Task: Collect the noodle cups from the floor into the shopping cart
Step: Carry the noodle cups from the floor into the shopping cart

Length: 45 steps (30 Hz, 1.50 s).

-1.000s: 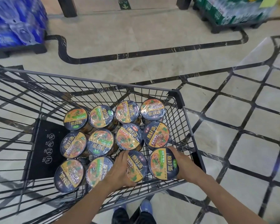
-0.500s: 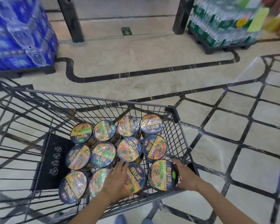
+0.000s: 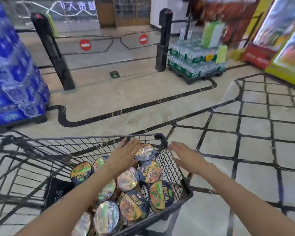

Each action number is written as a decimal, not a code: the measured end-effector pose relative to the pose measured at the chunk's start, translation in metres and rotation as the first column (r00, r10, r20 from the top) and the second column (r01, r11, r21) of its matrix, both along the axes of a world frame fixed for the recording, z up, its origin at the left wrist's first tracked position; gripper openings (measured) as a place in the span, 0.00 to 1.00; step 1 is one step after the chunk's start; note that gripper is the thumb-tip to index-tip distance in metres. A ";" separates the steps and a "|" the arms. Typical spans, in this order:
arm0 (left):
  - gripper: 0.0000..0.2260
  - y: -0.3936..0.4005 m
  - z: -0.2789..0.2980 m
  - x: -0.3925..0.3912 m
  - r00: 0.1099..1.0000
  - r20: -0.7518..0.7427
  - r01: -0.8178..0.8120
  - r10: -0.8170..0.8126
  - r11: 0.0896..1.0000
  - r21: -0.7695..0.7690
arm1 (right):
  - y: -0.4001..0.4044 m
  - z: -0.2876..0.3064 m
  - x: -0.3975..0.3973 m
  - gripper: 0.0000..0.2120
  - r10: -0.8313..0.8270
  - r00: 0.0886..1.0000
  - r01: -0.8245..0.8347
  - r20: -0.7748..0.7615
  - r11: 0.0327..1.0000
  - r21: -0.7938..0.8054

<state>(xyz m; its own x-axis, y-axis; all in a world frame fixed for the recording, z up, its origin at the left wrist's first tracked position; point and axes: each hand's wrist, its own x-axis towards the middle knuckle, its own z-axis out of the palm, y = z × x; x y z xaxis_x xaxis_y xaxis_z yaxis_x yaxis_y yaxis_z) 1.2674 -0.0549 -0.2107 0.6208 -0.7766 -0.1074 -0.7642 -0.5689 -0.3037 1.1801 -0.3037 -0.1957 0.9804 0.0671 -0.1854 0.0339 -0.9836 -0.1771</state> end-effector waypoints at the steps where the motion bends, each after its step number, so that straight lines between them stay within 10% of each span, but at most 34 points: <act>1: 0.29 -0.006 0.003 0.007 0.998 0.040 0.045 -0.044 0.999 -0.024 | -0.003 0.010 -0.004 0.28 -0.016 0.999 0.016 0.035 1.000 -0.022; 17: 0.31 -0.200 0.069 -0.114 0.549 0.241 0.831 -0.801 0.491 -0.261 | -0.039 0.071 -0.291 0.29 -0.607 0.756 0.645 0.243 0.755 -0.122; 30: 0.28 -0.279 0.116 -0.609 -0.270 0.372 0.889 -0.888 -0.378 -0.257 | 0.137 0.100 -0.757 0.24 -0.925 0.030 0.983 0.379 -0.041 -0.177; 37: 0.35 -0.220 0.117 -0.863 -0.539 0.375 0.715 -0.754 -0.645 -0.269 | 0.322 0.104 -0.958 0.37 -0.801 -0.468 0.820 0.375 -0.551 -0.153; 45: 0.36 -0.194 0.104 -1.050 -0.706 0.353 0.581 -0.614 -0.787 -0.208 | 0.430 0.088 -1.083 0.50 -0.559 -0.740 0.591 0.374 -0.806 -0.036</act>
